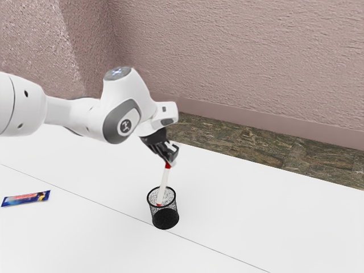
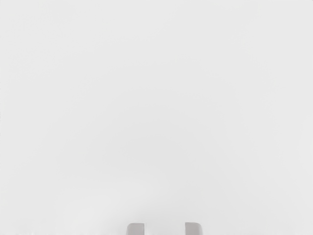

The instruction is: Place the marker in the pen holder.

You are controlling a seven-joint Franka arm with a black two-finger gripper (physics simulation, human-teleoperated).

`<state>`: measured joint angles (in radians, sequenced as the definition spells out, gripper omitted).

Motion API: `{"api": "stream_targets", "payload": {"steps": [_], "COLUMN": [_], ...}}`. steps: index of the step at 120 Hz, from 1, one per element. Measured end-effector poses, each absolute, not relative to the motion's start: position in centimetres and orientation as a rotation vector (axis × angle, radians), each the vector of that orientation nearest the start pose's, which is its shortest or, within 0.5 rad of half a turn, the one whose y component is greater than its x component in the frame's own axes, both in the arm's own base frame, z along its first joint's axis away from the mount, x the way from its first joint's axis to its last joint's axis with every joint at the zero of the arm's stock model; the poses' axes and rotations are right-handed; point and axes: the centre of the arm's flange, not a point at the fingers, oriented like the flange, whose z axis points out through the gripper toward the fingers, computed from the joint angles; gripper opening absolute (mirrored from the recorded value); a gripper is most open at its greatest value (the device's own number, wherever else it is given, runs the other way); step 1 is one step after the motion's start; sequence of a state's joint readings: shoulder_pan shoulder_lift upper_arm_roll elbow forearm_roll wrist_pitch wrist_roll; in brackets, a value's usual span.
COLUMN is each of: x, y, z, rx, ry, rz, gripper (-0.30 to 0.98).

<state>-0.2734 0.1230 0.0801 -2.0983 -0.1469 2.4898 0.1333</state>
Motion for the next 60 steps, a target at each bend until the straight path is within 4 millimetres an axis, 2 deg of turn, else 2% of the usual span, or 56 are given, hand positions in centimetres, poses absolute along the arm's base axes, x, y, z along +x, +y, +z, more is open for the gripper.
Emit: {"api": "stream_targets", "payload": {"steps": [25,43,48,53,60], "x": [57.6,57.7,59.1,61.3,64.5], "y": [-11.4,-12.2,-12.6,-12.9,-11.2], "z": [39.4,40.2,42.6,46.4,51.7], "rx": [-3.206,-3.201,-3.175,-3.140,-3.106], "ry": [0.366,0.408,0.444,0.478,0.467], "rz": [-0.461,-0.489,-0.545,-0.598,-0.615], "gripper": [0.33,0.51,0.54,0.56,0.59]}}
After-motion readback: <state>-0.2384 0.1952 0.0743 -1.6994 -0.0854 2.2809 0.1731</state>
